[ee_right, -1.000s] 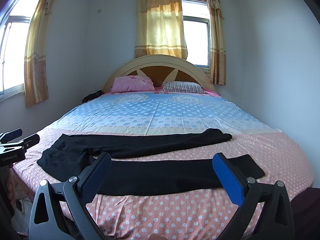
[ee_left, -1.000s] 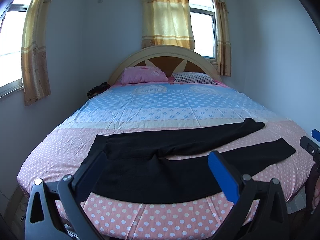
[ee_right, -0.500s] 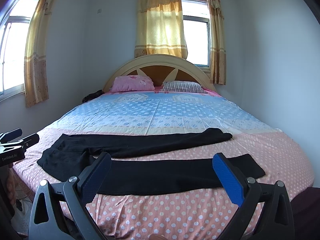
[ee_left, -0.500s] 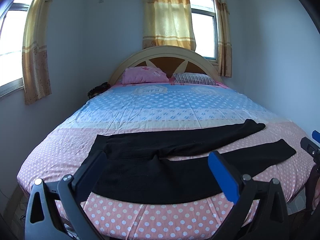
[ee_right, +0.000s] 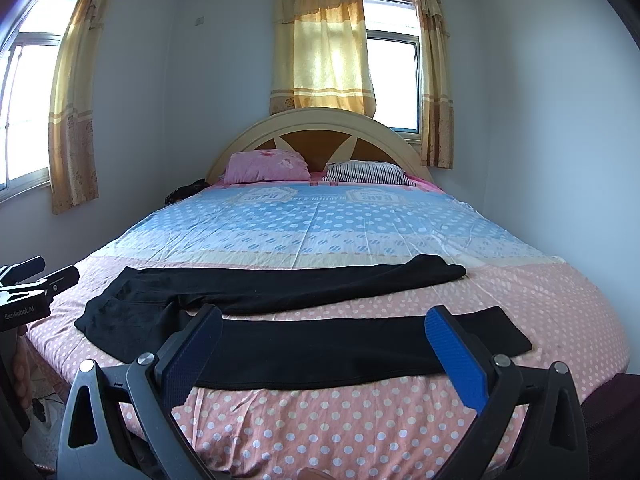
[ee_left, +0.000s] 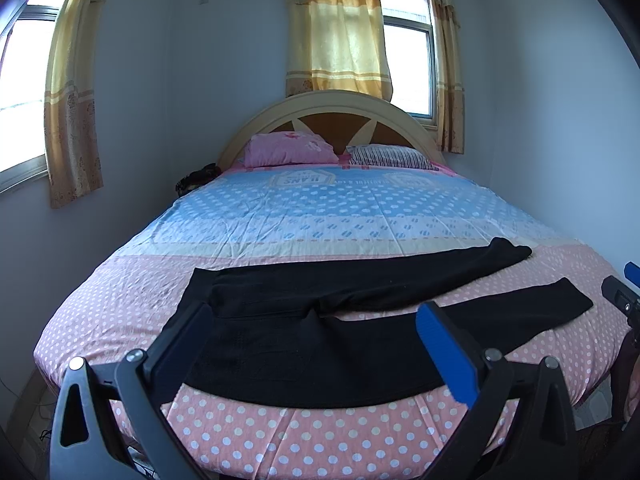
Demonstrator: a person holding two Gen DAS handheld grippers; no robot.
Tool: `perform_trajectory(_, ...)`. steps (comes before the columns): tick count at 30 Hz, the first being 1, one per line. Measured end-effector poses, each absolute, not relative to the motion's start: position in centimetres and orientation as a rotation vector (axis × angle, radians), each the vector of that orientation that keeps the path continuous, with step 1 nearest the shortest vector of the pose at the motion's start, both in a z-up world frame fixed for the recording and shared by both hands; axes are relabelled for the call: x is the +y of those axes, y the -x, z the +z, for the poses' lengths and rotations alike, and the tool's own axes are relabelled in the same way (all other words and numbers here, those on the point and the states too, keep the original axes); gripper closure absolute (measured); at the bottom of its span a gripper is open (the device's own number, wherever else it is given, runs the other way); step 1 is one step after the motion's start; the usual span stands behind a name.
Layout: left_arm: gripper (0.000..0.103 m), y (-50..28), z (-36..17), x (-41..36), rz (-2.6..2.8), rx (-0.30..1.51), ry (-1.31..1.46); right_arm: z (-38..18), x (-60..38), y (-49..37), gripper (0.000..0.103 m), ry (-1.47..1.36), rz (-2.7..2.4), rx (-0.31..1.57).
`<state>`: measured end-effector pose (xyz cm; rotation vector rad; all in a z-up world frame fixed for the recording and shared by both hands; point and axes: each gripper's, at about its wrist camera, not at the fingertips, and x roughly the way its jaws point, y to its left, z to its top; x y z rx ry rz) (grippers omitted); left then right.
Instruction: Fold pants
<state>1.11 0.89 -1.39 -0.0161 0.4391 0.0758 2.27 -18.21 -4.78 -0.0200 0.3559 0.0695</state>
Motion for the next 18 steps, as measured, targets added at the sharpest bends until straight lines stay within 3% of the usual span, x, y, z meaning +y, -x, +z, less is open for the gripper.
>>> perform_trajectory(18, 0.0, -1.1, -1.45, 1.22, 0.074, 0.441, 0.022, -5.29, -18.18, -2.66, 0.001, 0.019, 0.077, 0.371)
